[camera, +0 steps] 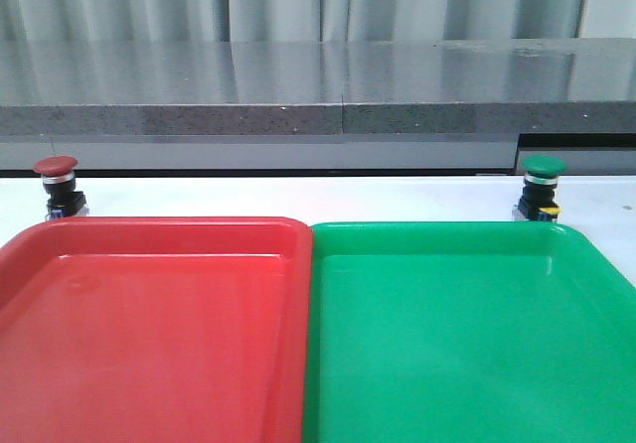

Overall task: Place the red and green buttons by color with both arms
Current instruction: 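Move the left gripper down over the red-capped button behind the red tray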

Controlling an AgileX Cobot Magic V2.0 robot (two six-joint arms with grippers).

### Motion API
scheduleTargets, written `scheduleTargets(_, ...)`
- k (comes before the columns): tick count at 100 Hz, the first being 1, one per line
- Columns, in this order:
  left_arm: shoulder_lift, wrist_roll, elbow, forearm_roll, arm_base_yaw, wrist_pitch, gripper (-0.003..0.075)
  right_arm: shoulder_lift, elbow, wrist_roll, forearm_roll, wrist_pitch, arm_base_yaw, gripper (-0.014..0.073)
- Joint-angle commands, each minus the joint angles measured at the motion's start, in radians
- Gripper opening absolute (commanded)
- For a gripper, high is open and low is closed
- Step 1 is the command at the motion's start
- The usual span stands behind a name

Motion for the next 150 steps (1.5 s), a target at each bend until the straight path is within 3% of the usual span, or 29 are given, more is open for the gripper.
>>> scheduleTargets(1, -0.032, -0.011, 0.012, -0.003, 0.001, -0.074, -0.0020, -0.019, -0.018, -0.008, -0.001, -0.073, 0.002, -0.0057)
scheduleTargets(75, -0.028, -0.011, -0.026, -0.062, 0.001, -0.104, -0.0021, -0.019, -0.018, -0.008, -0.001, -0.073, 0.002, -0.0057)
scheduleTargets(106, 0.122, -0.013, -0.227, -0.105, 0.001, -0.033, -0.0021, -0.019, -0.018, -0.008, -0.001, -0.073, 0.002, -0.0057)
scheduleTargets(150, 0.511, 0.000, -0.562, -0.095, 0.001, 0.144, -0.0019, -0.019, -0.018, -0.008, -0.001, -0.073, 0.002, -0.0057)
